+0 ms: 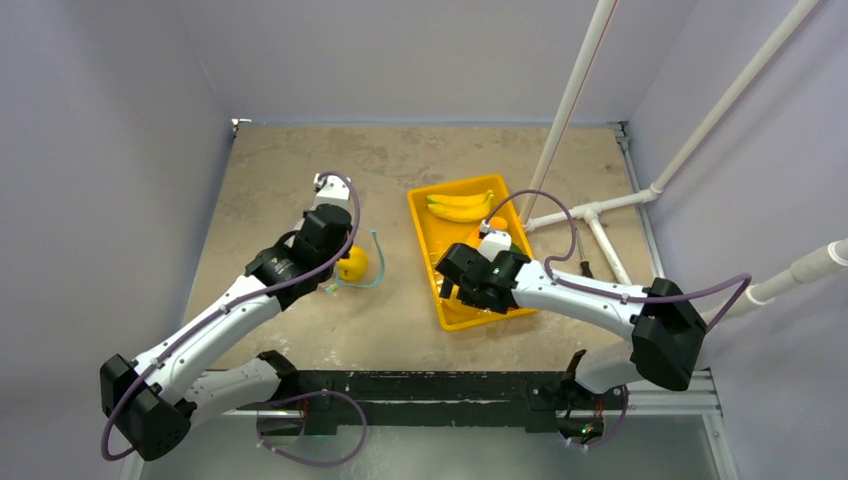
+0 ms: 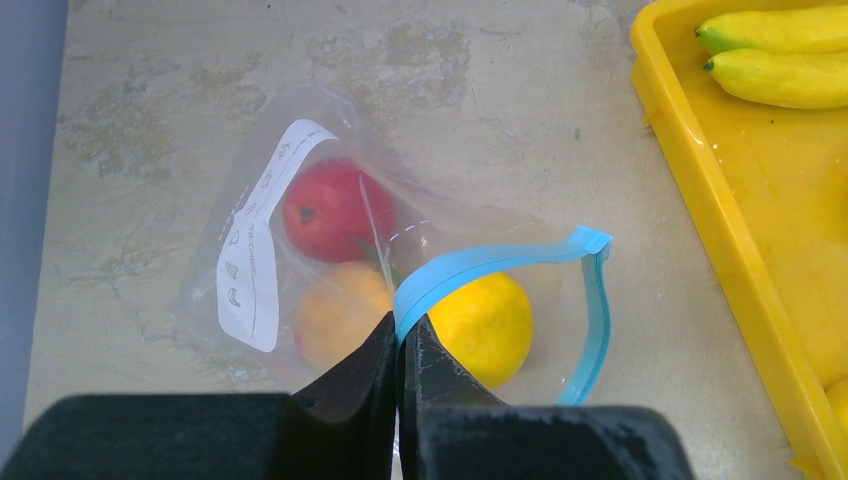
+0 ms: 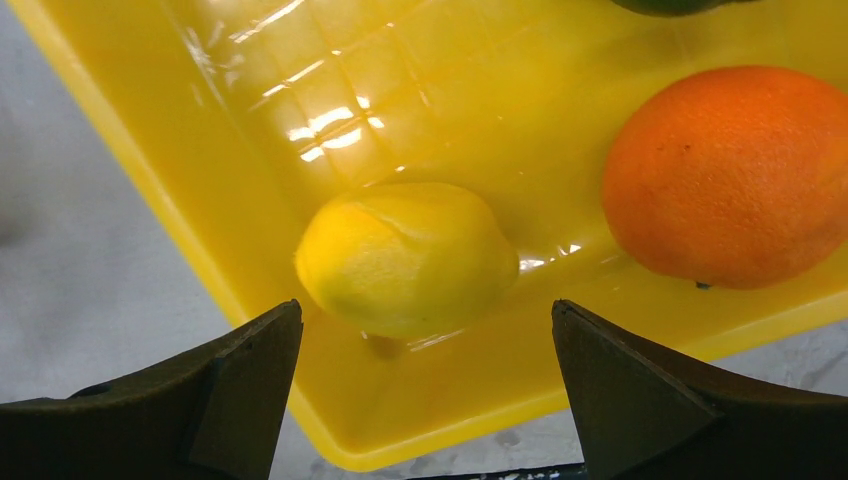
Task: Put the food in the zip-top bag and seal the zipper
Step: Pick up the fake fruit from the bin.
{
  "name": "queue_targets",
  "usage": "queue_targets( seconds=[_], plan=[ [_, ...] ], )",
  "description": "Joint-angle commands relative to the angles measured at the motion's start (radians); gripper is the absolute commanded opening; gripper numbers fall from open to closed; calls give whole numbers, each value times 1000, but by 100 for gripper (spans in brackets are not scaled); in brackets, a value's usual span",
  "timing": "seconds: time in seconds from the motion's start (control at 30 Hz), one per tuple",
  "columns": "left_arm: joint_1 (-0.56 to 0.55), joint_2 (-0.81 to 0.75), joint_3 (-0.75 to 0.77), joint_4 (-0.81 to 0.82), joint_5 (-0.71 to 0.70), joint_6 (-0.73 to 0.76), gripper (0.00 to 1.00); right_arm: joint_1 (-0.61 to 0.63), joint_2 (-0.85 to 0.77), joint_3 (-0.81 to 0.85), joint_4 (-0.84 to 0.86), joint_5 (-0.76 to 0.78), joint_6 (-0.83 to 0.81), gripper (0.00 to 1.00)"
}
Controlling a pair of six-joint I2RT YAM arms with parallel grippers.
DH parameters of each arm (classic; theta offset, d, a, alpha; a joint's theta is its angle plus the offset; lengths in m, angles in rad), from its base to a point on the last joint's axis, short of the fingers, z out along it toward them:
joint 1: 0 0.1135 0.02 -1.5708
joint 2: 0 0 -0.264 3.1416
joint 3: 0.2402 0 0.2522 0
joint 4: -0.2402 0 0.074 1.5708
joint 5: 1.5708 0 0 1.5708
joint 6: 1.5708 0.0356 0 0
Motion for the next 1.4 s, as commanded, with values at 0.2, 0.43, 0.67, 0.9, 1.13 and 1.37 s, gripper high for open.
queue_targets(
  seconds=[0.2, 0.43, 0.67, 0.9, 1.13, 1.37],
  plan=[
    [5, -34, -10, 45, 15, 13, 0, -4, 17, -40, 51, 3, 49, 97],
    [6, -37, -11, 44, 9, 13, 0, -7, 86, -42, 141, -14, 31, 98],
    [5, -28, -12, 43, 7, 15, 0, -21, 120, -45, 176, 0, 30, 98],
    [5, -18, -12, 46, 4, 16, 0, -58, 88, -62, 200, 19, 11, 82],
    [5, -8, -11, 46, 1, 19, 0, -72, 57, -35, 187, 60, -4, 52],
    [8, -5, -11, 47, 0, 21, 0, -72, 16, 54, 170, 103, -56, 30]
  ],
)
